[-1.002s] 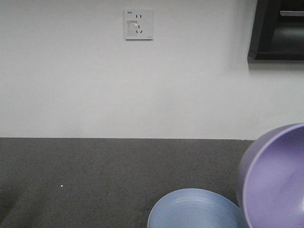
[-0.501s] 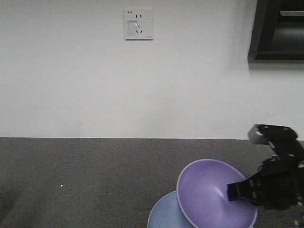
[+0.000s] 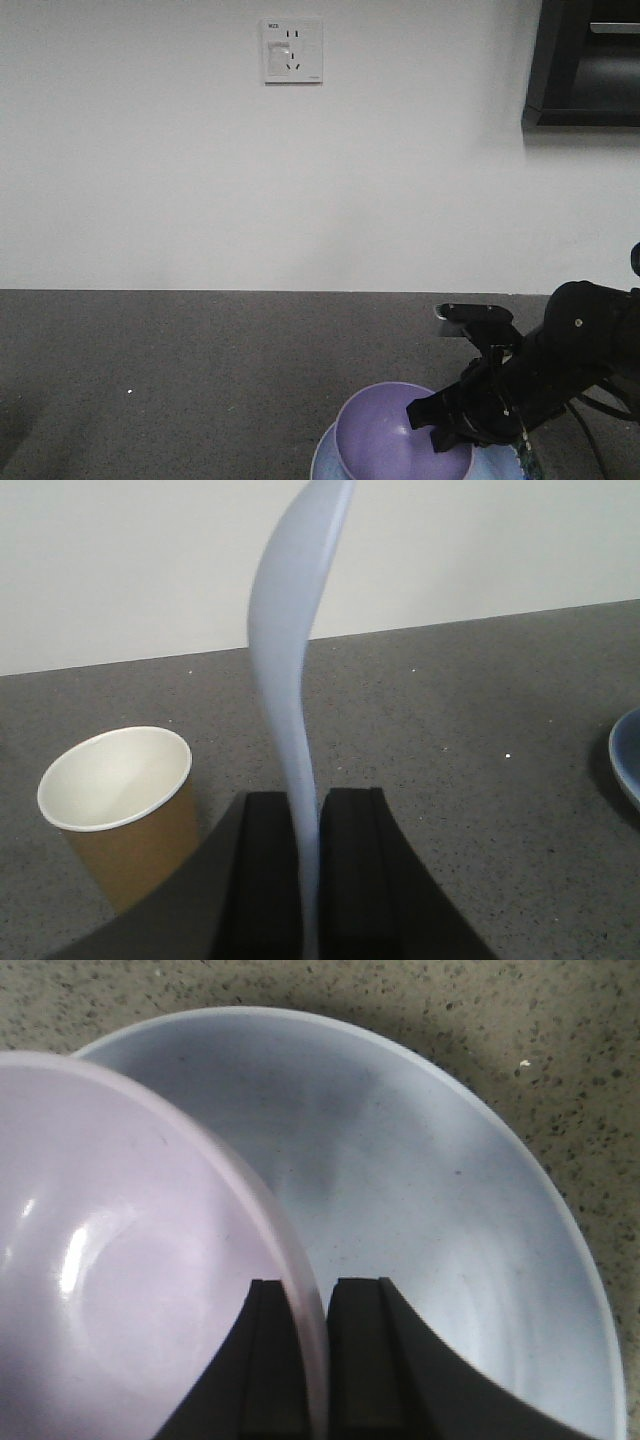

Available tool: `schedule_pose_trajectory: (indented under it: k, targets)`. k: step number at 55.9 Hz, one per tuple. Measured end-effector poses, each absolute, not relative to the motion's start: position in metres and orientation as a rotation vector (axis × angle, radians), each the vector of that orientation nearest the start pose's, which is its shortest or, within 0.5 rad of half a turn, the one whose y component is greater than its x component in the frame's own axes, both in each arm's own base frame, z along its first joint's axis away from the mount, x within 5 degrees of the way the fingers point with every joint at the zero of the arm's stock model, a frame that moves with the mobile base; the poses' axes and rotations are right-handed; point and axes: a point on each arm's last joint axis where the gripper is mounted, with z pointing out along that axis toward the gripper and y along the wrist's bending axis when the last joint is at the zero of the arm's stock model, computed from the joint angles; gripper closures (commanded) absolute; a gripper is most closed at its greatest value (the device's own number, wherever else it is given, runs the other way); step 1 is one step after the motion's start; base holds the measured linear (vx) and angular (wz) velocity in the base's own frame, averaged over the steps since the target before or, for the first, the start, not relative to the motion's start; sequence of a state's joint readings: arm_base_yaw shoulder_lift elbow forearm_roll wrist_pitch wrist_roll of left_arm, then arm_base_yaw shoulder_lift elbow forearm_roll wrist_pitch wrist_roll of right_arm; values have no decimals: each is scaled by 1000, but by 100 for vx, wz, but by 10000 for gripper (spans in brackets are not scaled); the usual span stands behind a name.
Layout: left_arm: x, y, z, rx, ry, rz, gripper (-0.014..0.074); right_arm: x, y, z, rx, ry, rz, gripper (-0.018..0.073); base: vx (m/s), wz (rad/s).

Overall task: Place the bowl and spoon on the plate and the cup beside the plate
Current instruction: 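Lower the lavender bowl onto the blue plate and open right gripper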

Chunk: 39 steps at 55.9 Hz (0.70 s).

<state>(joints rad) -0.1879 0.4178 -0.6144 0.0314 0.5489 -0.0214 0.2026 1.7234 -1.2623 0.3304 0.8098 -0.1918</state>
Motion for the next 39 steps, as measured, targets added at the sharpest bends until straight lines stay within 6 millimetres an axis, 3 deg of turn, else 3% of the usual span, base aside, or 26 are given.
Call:
schedule_pose_trajectory:
  k: [7, 26, 32, 39]
  targets:
    - [79, -13, 340, 166, 1833, -113, 603, 348, 93, 241, -291, 2720, 390, 420, 0, 0]
    - [79, -13, 340, 166, 1836, -112, 603, 348, 93, 241, -292, 2718, 390, 45, 0, 0]
    - [79, -13, 340, 166, 1836, -112, 603, 349, 93, 242, -292, 2715, 389, -25, 0, 0]
    - [79, -13, 340, 166, 1836, -112, 603, 349, 92, 255, -314, 2674, 362, -45, 0, 0]
